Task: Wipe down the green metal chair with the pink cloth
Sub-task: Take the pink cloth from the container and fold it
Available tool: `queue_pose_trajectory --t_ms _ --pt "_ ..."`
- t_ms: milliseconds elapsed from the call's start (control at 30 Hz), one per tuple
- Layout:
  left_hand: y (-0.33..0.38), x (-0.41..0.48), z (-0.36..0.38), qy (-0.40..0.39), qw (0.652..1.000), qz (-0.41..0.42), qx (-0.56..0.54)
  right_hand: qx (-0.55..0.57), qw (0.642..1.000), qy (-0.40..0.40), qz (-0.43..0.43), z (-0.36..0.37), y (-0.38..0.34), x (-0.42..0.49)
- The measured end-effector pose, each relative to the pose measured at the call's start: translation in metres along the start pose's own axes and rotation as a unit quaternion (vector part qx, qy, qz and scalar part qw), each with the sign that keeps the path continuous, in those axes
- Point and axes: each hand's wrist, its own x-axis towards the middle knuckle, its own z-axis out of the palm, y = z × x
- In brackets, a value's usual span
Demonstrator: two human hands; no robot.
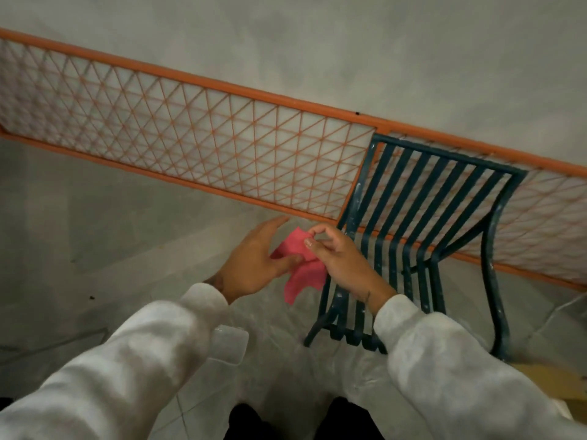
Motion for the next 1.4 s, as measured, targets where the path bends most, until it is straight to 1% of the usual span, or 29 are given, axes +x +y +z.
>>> queue_pose_trajectory --t_ms 67,133,233,300,367,433,567,700,767,800,933,1000,1067,1133,1267,1333,1400 --pt "0.016 0.011 0.011 -0.018 1.0 0.018 -0.015 0.037 0.999 -0.001 0.0 -0.02 0.0 -0.009" --pt "0.029 0.019 0.025 -0.041 0.997 0.027 -0.066 0.072 0.997 0.001 0.007 -0.041 0.004 -0.017" --pt "0.049 0.029 0.052 -0.047 0.988 0.01 -0.145 0.1 0.995 0.007 0.016 -0.077 0.02 -0.028" --pt "0.065 0.034 0.069 -0.037 0.984 -0.006 -0.172 0.118 0.992 -0.011 0.036 -0.1 0.032 -0.037" --pt "0.081 0.041 0.091 -0.017 0.981 -0.032 -0.19 0.093 0.994 -0.028 0.054 -0.127 0.048 -0.047" --pt "0.097 0.047 0.112 0.007 0.983 -0.054 -0.175 0.061 0.996 -0.037 0.059 -0.159 0.065 -0.058" --pt "0.117 0.051 0.138 0.024 0.98 -0.092 -0.172 0.063 0.993 -0.039 0.095 -0.212 0.085 -0.068" --pt "0.138 0.049 0.17 0.039 0.967 -0.125 -0.218 0.089 0.989 -0.007 0.119 -0.254 0.106 -0.072" --pt "0.144 0.048 0.182 0.038 0.962 -0.142 -0.231 0.11 0.984 -0.008 0.139 -0.263 0.116 -0.074" --pt "0.146 0.047 0.19 0.041 0.958 -0.156 -0.238 0.113 0.982 -0.022 0.151 -0.267 0.122 -0.075" --pt "0.146 0.047 0.207 0.053 0.945 -0.197 -0.255 0.097 0.979 -0.055 0.17 -0.269 0.138 -0.082" --pt "0.142 0.049 0.211 0.045 0.944 -0.207 -0.252 0.095 0.98 -0.039 0.17 -0.266 0.141 -0.085" --pt "0.139 0.05 0.216 0.038 0.942 -0.213 -0.256 0.122 0.978 -0.011 0.169 -0.263 0.142 -0.087" --pt "0.135 0.052 0.223 0.04 0.937 -0.221 -0.266 0.146 0.973 0.026 0.176 -0.258 0.142 -0.087" --pt "0.117 0.052 0.24 0.049 0.929 -0.245 -0.272 0.147 0.963 0.099 0.201 -0.237 0.142 -0.081" --pt "0.106 0.046 0.246 0.052 0.933 -0.244 -0.261 0.161 0.959 0.101 0.211 -0.225 0.142 -0.078" --pt "0.095 0.04 0.247 0.037 0.936 -0.232 -0.261 0.19 0.952 0.095 0.218 -0.21 0.14 -0.077"
